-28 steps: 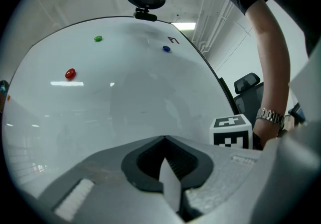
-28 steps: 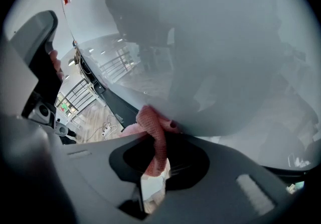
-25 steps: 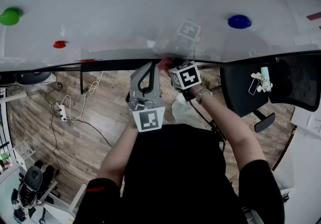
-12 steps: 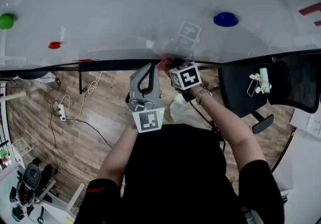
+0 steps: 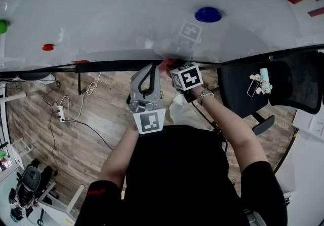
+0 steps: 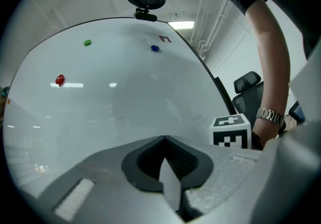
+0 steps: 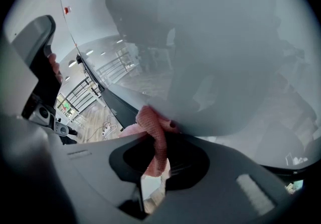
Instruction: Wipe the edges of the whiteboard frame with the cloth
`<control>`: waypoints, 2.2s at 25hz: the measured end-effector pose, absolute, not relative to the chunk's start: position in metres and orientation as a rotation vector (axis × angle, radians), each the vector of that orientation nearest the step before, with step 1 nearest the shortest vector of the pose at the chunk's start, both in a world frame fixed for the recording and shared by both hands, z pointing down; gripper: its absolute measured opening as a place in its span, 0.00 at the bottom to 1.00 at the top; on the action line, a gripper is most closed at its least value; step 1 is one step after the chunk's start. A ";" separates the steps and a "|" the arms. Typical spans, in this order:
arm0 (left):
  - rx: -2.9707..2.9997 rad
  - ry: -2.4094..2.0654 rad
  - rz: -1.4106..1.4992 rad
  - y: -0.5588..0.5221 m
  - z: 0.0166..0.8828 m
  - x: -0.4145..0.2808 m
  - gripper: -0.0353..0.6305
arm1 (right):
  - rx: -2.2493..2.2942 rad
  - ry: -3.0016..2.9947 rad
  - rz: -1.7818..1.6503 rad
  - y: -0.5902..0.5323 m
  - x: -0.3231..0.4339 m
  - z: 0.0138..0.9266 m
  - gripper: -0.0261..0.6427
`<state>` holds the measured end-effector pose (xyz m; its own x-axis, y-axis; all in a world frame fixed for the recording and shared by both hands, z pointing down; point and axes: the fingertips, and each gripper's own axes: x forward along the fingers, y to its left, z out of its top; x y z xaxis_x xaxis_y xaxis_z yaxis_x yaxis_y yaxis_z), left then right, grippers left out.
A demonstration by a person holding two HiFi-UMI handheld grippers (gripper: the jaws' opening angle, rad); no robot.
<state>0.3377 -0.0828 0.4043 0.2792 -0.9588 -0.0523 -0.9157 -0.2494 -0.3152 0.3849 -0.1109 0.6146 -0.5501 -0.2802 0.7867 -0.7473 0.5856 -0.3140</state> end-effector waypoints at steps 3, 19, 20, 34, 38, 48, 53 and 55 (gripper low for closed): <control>-2.273 1.712 -0.222 -0.084 0.406 0.342 0.05 | 0.815 -2.110 0.847 -0.112 0.388 0.616 0.13; -2.289 1.749 -0.131 -0.088 0.390 0.373 0.05 | 0.803 -2.127 0.835 -0.114 0.415 0.616 0.13; -2.287 1.756 -0.119 -0.088 0.388 0.374 0.05 | 0.799 -2.127 0.834 -0.113 0.416 0.616 0.13; -2.271 1.860 -0.066 -0.095 0.387 0.380 0.05 | 0.760 -2.143 0.847 -0.112 0.423 0.614 0.13; -2.271 1.847 -0.082 -0.096 0.388 0.388 0.05 | 0.760 -2.145 0.848 -0.112 0.428 0.614 0.13; -2.286 1.817 -0.096 -0.102 0.387 0.413 0.05 | 0.771 -2.156 0.868 -0.115 0.449 0.615 0.13; -2.292 1.801 -0.089 -0.102 0.386 0.425 0.05 | 0.783 -2.148 0.884 -0.113 0.459 0.612 0.13; -2.296 1.792 -0.093 -0.103 0.386 0.430 0.05 | 0.785 -2.148 0.884 -0.114 0.464 0.613 0.13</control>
